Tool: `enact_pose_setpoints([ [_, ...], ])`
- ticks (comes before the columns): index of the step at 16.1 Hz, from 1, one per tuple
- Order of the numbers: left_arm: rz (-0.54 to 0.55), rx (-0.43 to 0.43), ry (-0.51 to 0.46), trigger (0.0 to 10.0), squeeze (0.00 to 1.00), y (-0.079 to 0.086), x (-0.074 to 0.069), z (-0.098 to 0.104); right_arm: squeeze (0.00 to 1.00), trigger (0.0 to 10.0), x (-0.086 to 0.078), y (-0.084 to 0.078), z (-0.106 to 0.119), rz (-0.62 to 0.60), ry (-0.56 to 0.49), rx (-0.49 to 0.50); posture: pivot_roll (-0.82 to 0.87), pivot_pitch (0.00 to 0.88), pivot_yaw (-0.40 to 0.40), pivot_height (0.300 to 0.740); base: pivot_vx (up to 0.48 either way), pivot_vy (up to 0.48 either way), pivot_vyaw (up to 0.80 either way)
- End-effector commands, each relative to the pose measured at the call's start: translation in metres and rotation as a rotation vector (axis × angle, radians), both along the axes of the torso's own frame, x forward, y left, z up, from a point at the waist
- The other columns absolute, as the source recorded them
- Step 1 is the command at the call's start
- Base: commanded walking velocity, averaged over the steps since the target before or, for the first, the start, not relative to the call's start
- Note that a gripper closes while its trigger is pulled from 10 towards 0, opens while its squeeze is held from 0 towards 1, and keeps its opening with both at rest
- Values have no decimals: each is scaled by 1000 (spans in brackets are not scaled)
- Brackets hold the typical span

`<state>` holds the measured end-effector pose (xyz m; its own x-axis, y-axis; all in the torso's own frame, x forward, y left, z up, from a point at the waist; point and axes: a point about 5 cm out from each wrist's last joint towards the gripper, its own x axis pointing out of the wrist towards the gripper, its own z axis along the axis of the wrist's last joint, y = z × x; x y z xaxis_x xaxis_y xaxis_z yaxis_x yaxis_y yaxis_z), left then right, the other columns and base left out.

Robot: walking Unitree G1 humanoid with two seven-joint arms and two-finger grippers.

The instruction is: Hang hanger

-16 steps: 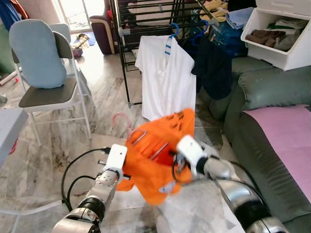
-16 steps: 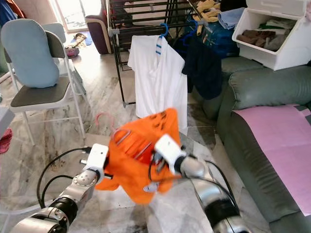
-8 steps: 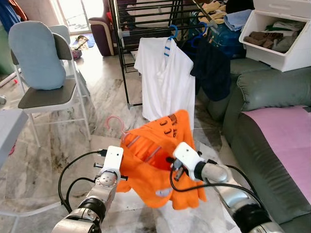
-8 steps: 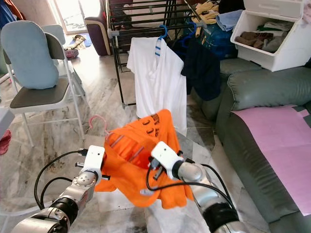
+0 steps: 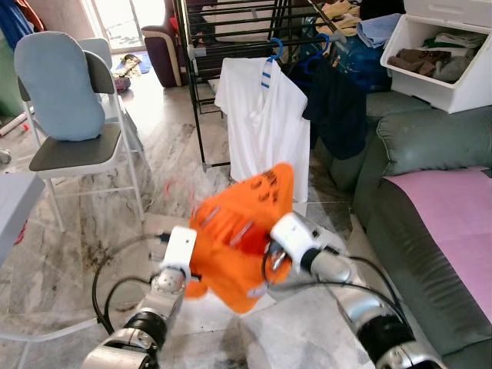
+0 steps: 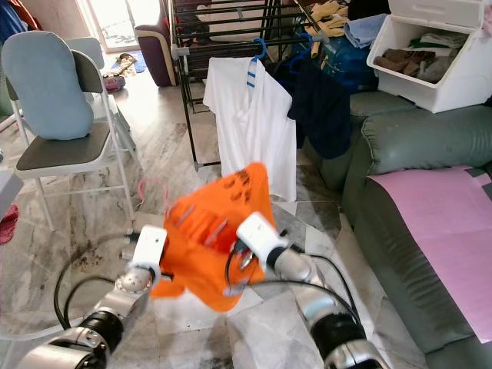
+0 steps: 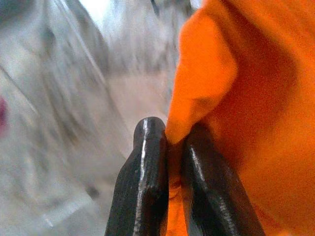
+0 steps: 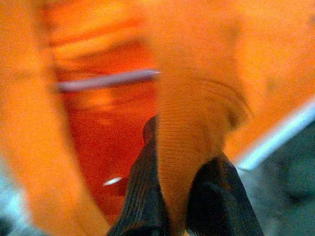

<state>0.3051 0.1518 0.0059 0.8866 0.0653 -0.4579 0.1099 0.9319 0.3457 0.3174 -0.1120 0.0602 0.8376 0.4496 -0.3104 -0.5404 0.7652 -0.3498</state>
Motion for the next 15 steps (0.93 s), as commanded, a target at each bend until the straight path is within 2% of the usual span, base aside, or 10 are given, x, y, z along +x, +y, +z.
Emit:
enact_pose_setpoints([
  [1, -18, 43, -82, 4118, 0, 6, 10, 14, 0, 10000, 13, -12, 17, -103, -85, 38, -154, 0, 59, 740, 0, 0, 0],
  [2, -19, 68, -85, 4235, 0, 15, 9, 14, 0, 10000, 21, -21, 29, -173, -133, 79, -154, 0, 61, 740, 0, 0, 0],
  [4, -69, 130, -99, 4510, 0, 23, 8, 15, 0, 10000, 28, -29, 40, -226, -196, 85, -154, 0, 61, 740, 0, 0, 0],
  [6, -127, 195, -95, 4745, 0, 33, 1, 11, 0, 10000, 36, -41, 52, -330, -266, 139, -150, 0, 60, 740, 0, 0, 0],
  [8, -163, 228, -93, 4784, 0, 34, -2, 9, 0, 10000, 37, -36, 53, -316, -249, 190, -148, 0, 62, 740, 0, 0, 0],
  [9, -173, 246, -79, 4824, 0, 33, -2, 8, 0, 10000, 33, -24, 54, -247, -223, 281, -146, 0, 60, 740, 0, 0, 0],
  [11, -176, 272, -57, 5569, 0, 33, -1, 7, 0, 10000, 21, -1, 63, -40, -236, 375, -147, 0, 59, 740, 0, 0, 0],
  [12, -168, 271, -54, 6353, 0, 33, -1, 7, 0, 10000, 18, 3, 65, -1, -229, 398, -149, 0, 58, 740, 0, 0, 0],
  [14, -120, 243, -35, 6549, 0, 33, 3, 8, 0, 10000, -11, 21, 60, 285, -109, 416, -149, 0, 58, 740, 0, 0, 0],
  [15, -85, 217, -24, 6392, 0, 32, 4, 8, 0, 10000, -23, 24, 54, 383, -41, 407, -157, 0, 60, 740, 0, 0, 0],
])
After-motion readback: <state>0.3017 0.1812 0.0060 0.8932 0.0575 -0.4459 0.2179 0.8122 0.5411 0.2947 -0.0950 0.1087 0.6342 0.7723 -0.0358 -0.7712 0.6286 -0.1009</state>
